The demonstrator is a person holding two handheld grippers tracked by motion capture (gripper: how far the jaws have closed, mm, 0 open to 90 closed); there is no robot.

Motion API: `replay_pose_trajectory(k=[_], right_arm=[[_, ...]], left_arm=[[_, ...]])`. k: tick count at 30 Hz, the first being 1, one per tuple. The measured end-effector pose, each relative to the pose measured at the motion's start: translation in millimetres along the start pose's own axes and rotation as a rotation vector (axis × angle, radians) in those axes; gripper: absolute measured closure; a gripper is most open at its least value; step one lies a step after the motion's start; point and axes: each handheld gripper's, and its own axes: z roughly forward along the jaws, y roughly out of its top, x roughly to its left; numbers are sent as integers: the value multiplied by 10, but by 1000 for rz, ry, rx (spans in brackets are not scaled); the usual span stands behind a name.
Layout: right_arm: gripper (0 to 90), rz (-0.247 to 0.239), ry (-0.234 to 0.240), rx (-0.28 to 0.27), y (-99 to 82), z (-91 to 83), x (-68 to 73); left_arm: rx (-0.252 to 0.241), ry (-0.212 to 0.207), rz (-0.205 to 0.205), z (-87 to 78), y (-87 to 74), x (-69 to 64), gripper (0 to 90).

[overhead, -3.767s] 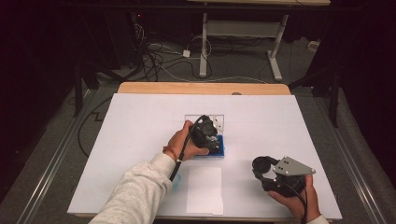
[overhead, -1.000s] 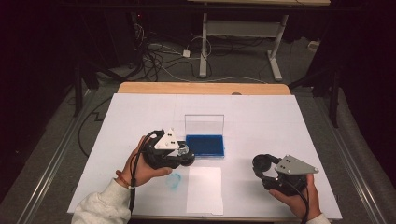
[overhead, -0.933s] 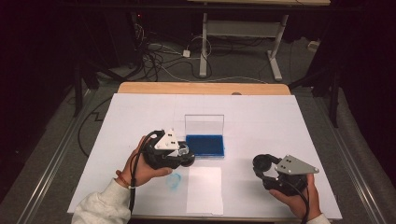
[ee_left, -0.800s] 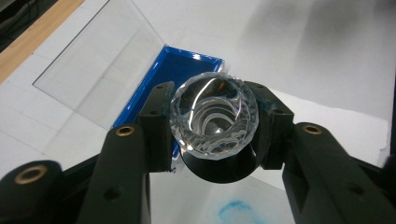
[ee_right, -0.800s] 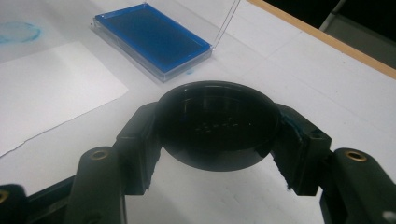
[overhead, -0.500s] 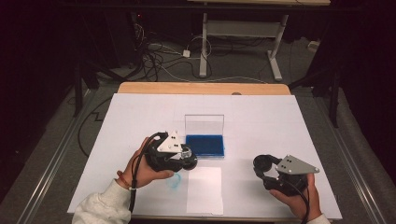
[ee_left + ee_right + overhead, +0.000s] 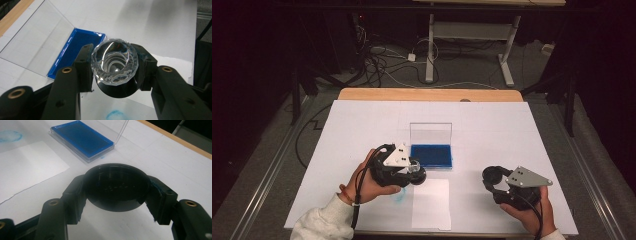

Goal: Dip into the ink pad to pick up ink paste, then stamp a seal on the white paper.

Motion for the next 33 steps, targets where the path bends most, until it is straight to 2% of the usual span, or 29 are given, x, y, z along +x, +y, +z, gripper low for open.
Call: replay_pose_trajectory(k=[5,27,33], right_arm=[[389,-6,2,-3,8,0,-3],[389,-7,4,12,-10,8,5],[389,-11,7,2,4,-6,17]], left_arm=[[7,-16,4,37,18,-20,549],[5,-38,20,56,61,-86,549],[11,-46,41,61,95,-134,549]])
